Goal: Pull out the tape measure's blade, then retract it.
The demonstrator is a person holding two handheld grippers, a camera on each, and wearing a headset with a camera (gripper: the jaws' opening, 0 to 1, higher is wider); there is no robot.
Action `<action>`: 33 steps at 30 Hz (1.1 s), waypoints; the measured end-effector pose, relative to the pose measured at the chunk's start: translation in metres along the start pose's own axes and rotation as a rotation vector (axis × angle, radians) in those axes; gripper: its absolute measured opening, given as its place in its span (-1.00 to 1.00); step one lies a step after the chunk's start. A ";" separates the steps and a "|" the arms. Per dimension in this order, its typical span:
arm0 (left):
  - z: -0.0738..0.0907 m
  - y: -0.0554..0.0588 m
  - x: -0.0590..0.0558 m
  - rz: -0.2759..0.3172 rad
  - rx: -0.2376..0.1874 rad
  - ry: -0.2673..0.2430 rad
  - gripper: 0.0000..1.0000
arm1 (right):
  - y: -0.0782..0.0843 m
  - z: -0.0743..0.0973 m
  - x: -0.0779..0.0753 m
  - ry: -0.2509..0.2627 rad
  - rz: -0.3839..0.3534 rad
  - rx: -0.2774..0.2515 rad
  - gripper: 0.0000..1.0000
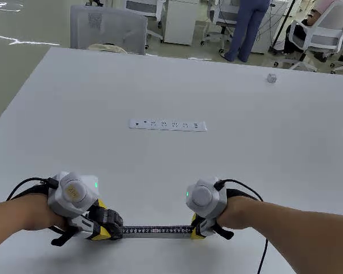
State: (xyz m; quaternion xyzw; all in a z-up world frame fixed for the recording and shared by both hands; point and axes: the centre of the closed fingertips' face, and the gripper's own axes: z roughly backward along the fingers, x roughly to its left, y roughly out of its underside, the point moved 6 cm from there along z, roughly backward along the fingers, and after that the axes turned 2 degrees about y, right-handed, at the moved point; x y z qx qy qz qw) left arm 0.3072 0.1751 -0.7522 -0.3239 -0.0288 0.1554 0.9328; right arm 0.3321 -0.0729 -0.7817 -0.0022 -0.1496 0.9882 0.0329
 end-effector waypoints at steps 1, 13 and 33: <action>0.000 0.000 0.000 -0.001 0.000 0.000 -0.32 | 0.001 0.000 0.000 0.000 -0.001 0.001 -0.77; 0.000 0.000 0.000 0.001 -0.002 -0.002 -0.32 | 0.005 0.002 0.000 0.005 -0.002 0.006 -0.77; 0.000 -0.001 -0.001 0.003 -0.001 -0.001 -0.32 | 0.012 0.005 -0.001 0.008 -0.013 0.007 -0.77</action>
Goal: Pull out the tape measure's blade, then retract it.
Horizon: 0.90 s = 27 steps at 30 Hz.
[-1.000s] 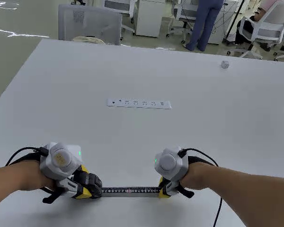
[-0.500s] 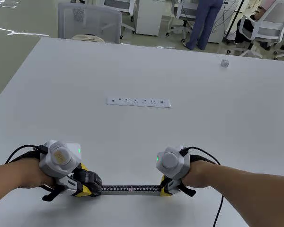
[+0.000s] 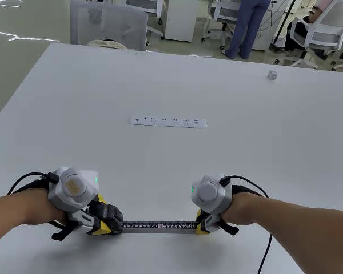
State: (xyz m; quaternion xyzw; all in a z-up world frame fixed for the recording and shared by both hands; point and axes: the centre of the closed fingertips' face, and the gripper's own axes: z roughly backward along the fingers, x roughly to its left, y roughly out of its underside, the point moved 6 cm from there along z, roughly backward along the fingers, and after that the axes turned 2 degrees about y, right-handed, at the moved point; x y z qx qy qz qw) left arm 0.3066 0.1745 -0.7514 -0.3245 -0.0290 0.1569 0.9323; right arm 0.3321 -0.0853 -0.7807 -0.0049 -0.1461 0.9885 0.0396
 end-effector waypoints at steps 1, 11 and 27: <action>0.000 0.000 0.000 -0.001 0.001 0.000 -0.32 | 0.000 0.000 0.000 0.000 0.000 0.000 -0.77; 0.000 0.000 0.000 -0.001 0.004 -0.001 -0.32 | 0.003 0.001 -0.001 0.002 -0.003 0.011 -0.77; 0.000 0.000 0.000 0.000 0.001 -0.002 -0.32 | 0.009 0.004 -0.002 0.003 -0.007 0.018 -0.77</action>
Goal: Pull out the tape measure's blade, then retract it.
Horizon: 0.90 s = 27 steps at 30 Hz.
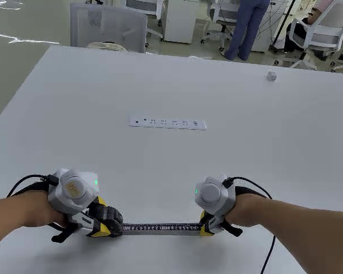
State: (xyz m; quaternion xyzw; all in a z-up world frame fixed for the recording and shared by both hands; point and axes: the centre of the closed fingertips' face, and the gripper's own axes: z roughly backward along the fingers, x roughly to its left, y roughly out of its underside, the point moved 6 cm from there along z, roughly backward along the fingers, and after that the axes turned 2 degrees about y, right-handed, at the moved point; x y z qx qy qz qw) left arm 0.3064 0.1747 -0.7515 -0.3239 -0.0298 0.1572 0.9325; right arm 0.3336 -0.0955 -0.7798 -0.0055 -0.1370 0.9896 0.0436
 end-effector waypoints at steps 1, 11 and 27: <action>0.000 0.000 0.000 0.000 0.000 0.000 -0.32 | 0.000 0.000 0.000 0.000 -0.001 0.000 -0.77; 0.000 0.000 0.000 0.001 0.001 -0.001 -0.32 | 0.005 0.001 -0.002 0.002 -0.010 0.005 -0.77; 0.000 0.000 0.001 0.002 0.004 -0.001 -0.32 | 0.011 0.003 -0.002 0.004 -0.012 0.012 -0.77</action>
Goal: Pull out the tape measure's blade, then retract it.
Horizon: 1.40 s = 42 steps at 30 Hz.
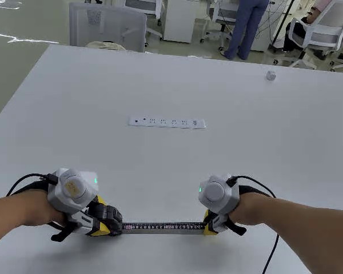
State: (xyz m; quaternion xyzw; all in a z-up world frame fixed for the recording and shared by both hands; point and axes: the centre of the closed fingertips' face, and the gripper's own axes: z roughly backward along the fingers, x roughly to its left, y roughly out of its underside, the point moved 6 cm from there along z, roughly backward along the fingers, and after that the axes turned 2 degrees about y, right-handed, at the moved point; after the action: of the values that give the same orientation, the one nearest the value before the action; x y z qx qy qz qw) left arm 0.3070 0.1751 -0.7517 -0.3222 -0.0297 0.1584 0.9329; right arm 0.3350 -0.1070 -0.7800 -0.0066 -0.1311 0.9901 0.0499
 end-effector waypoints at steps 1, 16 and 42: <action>0.000 0.000 0.000 0.000 0.000 0.000 -0.32 | 0.000 0.000 0.000 0.000 -0.002 0.001 -0.77; 0.000 0.000 0.000 0.001 0.000 -0.001 -0.32 | 0.006 0.002 -0.001 0.002 -0.010 0.002 -0.77; 0.000 0.000 0.000 0.002 0.000 -0.005 -0.32 | 0.010 0.004 -0.001 0.002 -0.014 0.008 -0.76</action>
State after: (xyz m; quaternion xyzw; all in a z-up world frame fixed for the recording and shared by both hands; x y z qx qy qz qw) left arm 0.3068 0.1746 -0.7515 -0.3217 -0.0316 0.1602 0.9326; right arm 0.3353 -0.1179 -0.7791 -0.0067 -0.1273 0.9902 0.0572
